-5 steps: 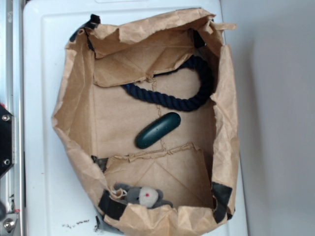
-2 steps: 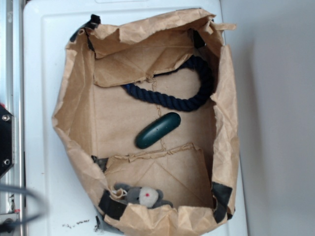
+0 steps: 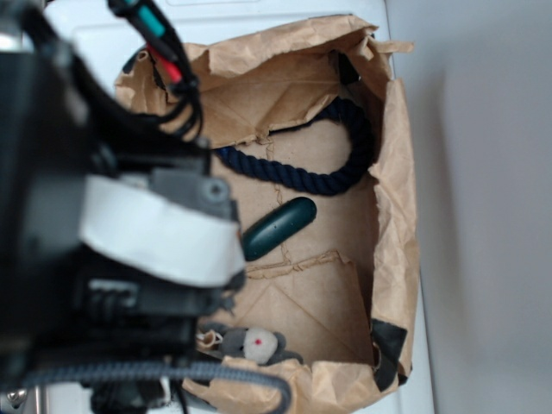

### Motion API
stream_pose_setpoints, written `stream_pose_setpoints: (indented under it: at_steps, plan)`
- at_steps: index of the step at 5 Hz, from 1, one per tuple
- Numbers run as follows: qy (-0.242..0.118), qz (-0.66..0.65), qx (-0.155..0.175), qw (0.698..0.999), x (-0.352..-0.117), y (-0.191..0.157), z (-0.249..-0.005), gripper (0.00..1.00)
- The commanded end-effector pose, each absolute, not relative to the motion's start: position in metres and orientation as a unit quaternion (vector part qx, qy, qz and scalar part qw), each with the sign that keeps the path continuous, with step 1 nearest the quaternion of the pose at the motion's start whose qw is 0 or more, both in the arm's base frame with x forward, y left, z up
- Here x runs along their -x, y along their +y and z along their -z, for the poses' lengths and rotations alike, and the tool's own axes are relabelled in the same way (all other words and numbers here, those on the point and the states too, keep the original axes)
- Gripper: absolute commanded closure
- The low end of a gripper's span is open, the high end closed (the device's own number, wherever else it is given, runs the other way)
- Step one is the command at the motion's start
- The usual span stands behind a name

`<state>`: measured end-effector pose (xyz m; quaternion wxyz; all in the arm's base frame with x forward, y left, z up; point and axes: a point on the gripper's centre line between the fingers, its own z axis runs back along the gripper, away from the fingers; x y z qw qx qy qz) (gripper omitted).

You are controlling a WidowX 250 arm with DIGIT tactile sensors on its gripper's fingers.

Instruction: Grab the plastic pickle.

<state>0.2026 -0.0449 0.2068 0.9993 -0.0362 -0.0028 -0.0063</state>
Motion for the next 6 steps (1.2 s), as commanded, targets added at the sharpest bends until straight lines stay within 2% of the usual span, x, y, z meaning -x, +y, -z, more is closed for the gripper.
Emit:
stream_pose_setpoints:
  at_steps: [1,2,4,5,6]
  plan:
    - [-0.02,0.005,0.039,0.999,-0.206,-0.044,-0.215,0.0]
    - [-0.02,0.005,0.039,0.999,-0.206,-0.044,-0.215,0.0]
    - [0.0,-0.057,0.041,0.998,-0.235,-0.027,-0.188,0.0]
    - [-0.03,-0.08,0.037,0.996,-0.242,-0.017,-0.169,0.0]
    - [-0.057,-0.1,0.056,0.992,-0.251,-0.006,-0.151,0.0]
